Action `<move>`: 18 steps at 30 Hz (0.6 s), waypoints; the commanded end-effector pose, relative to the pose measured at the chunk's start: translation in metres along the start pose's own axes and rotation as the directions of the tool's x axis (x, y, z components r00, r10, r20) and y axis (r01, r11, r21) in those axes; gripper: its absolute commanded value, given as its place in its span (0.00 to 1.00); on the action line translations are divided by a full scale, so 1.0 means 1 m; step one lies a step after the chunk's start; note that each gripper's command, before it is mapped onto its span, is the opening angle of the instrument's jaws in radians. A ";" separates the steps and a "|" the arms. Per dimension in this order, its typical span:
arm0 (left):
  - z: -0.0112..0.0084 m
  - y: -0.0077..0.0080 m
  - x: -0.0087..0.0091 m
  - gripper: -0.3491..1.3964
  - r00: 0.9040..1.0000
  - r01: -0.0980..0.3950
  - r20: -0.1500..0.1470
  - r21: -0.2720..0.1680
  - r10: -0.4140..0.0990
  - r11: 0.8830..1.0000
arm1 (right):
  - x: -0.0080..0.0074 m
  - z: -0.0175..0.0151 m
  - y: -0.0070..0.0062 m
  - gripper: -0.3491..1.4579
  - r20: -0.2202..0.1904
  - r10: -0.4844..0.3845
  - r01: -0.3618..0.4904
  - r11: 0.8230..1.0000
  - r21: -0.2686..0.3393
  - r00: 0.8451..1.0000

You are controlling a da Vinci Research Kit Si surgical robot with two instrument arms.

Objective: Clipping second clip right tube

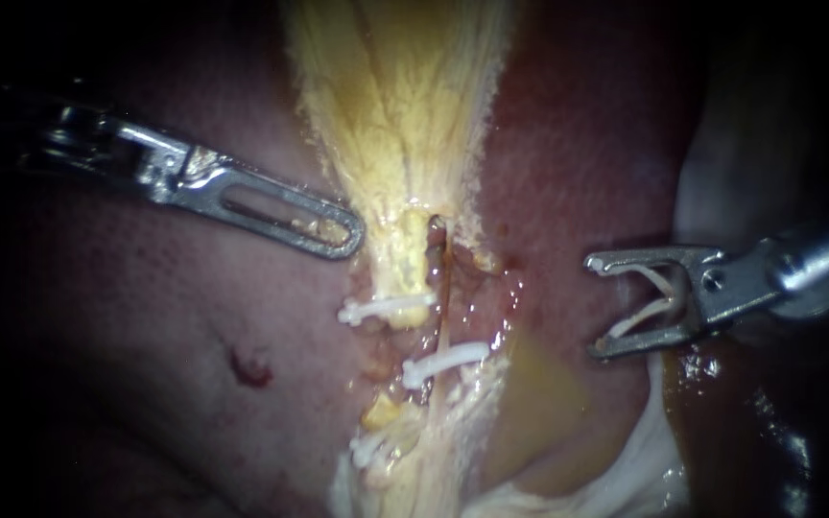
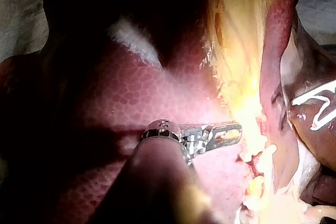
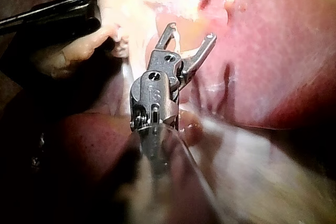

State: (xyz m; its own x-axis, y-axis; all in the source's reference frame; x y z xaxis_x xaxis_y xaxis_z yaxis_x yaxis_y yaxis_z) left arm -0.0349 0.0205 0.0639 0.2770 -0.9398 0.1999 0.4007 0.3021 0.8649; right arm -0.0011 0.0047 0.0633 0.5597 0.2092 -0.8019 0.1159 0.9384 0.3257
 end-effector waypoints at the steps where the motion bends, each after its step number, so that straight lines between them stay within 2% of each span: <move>1: -0.0001 0.0000 -0.0001 0.00 1.000 0.000 0.000 -0.001 0.000 1.000 | 0.0000 0.0000 0.0000 0.47 -0.001 0.006 -0.006 1.000 0.003 1.000; 5: -0.0010 -0.0002 -0.0005 0.00 1.000 0.003 -0.007 0.008 -0.003 1.000 | -0.0001 0.0000 0.0001 0.47 -0.001 0.006 -0.006 1.000 0.003 1.000; 7: -0.0018 -0.0004 -0.0010 0.00 1.000 0.005 -0.001 0.002 -0.005 1.000 | -0.0001 0.0000 0.0001 0.47 -0.001 0.006 -0.006 1.000 0.002 1.000; 14: -0.0068 -0.0019 -0.0036 0.00 0.999 0.025 0.035 -0.016 -0.025 1.000 | -0.0001 0.0000 0.0001 0.47 -0.001 0.006 -0.006 1.000 0.002 1.000; 18: -0.0088 -0.0022 -0.0040 0.00 0.999 0.020 0.050 -0.018 -0.019 1.000 | -0.0001 0.0000 0.0001 0.47 -0.001 0.006 -0.006 1.000 0.002 1.000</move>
State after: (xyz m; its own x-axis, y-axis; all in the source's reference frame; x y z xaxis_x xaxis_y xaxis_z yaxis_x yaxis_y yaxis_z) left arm -0.0290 0.0251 0.0571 0.2245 -0.9524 0.2061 0.4237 0.2858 0.8595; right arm -0.0012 0.0047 0.0635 0.5596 0.2149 -0.8005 0.1145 0.9365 0.3315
